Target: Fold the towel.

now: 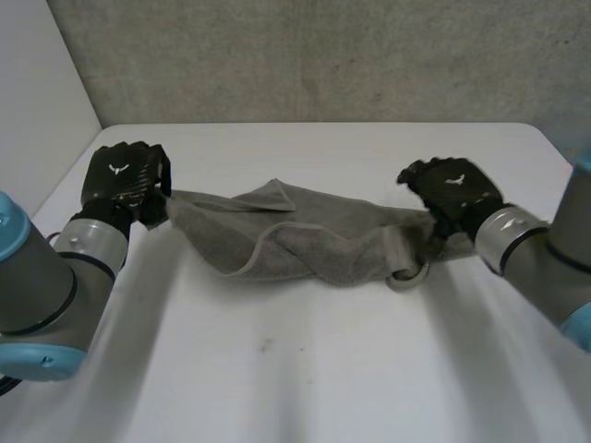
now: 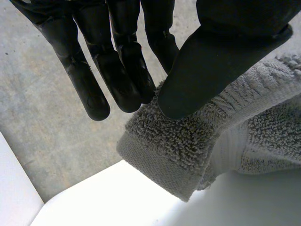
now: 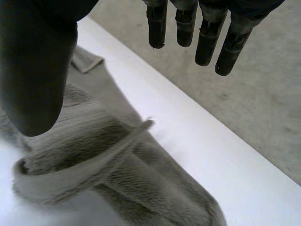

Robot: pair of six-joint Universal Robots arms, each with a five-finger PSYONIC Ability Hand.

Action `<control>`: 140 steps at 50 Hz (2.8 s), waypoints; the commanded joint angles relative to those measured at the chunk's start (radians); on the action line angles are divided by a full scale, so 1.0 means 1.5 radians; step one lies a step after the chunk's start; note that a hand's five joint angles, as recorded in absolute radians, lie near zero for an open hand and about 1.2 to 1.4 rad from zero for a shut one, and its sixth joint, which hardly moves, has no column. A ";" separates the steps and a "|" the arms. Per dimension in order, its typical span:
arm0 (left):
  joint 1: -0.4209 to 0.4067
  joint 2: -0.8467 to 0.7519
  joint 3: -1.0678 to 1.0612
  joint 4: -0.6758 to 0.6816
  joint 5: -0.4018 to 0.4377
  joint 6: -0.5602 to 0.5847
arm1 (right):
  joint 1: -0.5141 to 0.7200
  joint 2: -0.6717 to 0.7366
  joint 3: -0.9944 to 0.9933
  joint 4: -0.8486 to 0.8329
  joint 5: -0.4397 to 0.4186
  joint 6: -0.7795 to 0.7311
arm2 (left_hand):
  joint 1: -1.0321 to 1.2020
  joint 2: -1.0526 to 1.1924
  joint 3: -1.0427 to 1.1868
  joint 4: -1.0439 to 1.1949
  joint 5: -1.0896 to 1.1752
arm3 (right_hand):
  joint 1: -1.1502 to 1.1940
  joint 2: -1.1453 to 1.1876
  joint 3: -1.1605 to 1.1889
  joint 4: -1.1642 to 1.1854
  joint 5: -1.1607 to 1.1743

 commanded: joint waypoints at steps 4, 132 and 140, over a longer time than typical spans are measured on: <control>0.003 0.004 -0.038 0.027 0.001 0.001 | -0.035 0.034 -0.108 0.129 -0.022 0.075 | 0.140 0.119 0.119 0.118 0.134 | -0.001 -0.004 -0.005 -0.017 -0.001; 0.035 -0.092 0.417 -0.124 0.008 -0.054 | -0.067 -0.017 -0.317 0.096 -0.038 -0.059 | 0.140 0.119 0.119 0.118 0.134 | 0.773 0.770 0.769 0.758 0.773; 0.037 -0.112 0.162 -0.026 0.036 -0.050 | -0.066 -0.005 -0.093 0.037 -0.099 -0.153 | 0.140 0.119 0.119 0.118 0.134 | 0.773 0.770 0.769 0.758 0.773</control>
